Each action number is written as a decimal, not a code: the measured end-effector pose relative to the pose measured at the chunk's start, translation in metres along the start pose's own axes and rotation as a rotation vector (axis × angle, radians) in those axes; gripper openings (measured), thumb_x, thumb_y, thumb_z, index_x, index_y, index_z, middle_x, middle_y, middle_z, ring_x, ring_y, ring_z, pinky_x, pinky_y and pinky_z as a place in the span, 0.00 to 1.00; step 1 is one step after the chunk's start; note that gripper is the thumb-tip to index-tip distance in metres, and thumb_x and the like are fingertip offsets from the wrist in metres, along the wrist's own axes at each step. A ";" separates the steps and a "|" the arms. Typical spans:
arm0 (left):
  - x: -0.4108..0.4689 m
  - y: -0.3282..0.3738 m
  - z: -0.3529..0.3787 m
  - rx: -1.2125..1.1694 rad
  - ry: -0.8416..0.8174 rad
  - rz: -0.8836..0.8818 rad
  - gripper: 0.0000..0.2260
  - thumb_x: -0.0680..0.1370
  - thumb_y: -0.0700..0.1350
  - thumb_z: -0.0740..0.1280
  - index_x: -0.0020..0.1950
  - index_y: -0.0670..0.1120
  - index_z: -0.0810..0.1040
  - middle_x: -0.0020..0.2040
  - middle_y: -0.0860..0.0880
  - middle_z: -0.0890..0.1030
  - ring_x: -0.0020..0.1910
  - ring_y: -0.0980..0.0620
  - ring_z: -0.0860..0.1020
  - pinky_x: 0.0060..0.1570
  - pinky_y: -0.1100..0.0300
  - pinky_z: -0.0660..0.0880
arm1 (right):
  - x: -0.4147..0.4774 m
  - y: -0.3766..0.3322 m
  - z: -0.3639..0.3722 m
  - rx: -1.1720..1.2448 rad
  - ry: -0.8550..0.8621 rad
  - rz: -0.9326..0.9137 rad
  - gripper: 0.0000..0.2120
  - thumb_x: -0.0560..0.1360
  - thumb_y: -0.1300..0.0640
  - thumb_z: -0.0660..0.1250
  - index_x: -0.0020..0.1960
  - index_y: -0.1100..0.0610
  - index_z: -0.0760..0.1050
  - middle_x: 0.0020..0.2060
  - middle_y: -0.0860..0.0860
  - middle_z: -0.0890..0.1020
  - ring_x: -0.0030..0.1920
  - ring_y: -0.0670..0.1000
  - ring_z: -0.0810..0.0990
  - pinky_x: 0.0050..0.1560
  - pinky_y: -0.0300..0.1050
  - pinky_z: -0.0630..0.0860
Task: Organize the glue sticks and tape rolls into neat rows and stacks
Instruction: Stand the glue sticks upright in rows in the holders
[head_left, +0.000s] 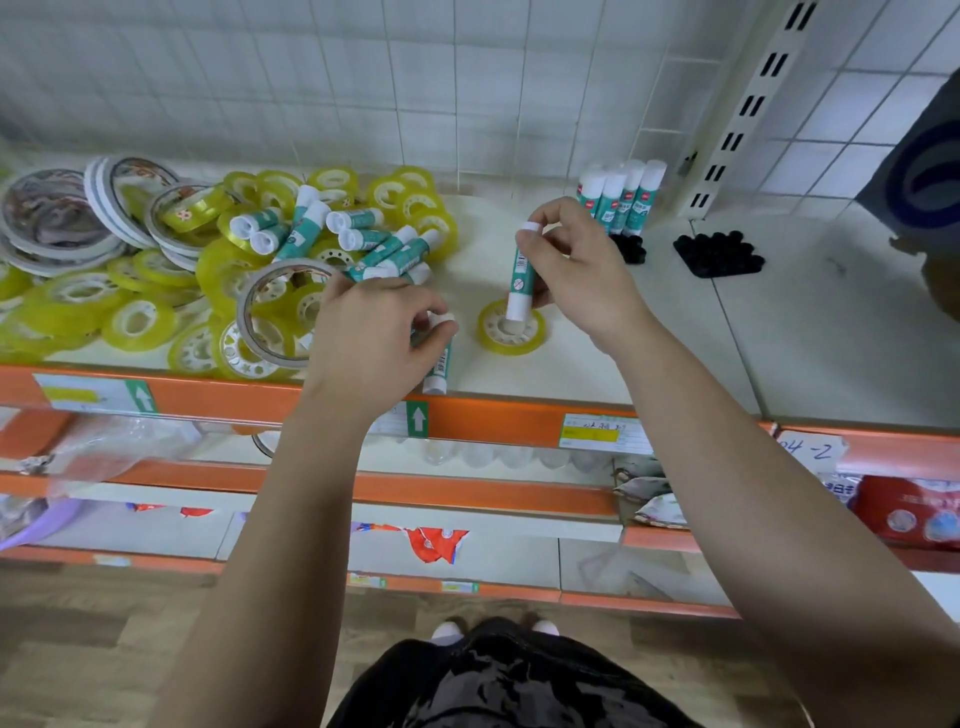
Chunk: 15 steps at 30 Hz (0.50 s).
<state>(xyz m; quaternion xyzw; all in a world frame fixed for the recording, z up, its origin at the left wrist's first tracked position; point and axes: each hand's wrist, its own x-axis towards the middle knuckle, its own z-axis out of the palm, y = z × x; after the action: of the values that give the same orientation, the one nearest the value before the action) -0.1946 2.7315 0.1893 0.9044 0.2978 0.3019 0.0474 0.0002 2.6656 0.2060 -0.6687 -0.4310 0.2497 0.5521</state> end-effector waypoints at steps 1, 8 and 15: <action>0.000 0.002 0.001 0.008 -0.007 -0.022 0.12 0.73 0.54 0.67 0.46 0.48 0.84 0.36 0.52 0.83 0.40 0.46 0.81 0.51 0.50 0.70 | -0.001 0.001 -0.001 -0.009 0.000 0.005 0.07 0.79 0.57 0.66 0.45 0.48 0.70 0.40 0.55 0.77 0.39 0.52 0.79 0.38 0.50 0.81; 0.004 0.013 0.007 0.039 -0.109 -0.194 0.18 0.71 0.59 0.72 0.55 0.50 0.81 0.44 0.51 0.85 0.49 0.46 0.80 0.60 0.51 0.68 | -0.009 0.006 -0.013 -0.069 -0.083 0.052 0.20 0.70 0.61 0.70 0.56 0.44 0.69 0.45 0.53 0.74 0.41 0.53 0.77 0.45 0.50 0.77; 0.011 0.020 0.010 -0.054 -0.068 -0.193 0.12 0.74 0.50 0.72 0.55 0.50 0.82 0.43 0.50 0.84 0.44 0.44 0.81 0.43 0.49 0.78 | -0.013 0.015 -0.028 -0.159 -0.043 0.041 0.17 0.74 0.64 0.67 0.57 0.52 0.64 0.43 0.57 0.79 0.38 0.52 0.72 0.48 0.58 0.76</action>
<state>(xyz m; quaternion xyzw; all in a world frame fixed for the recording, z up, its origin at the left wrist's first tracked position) -0.1717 2.7224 0.1917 0.8795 0.3735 0.2733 0.1108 0.0210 2.6393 0.1975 -0.7137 -0.4474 0.2403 0.4824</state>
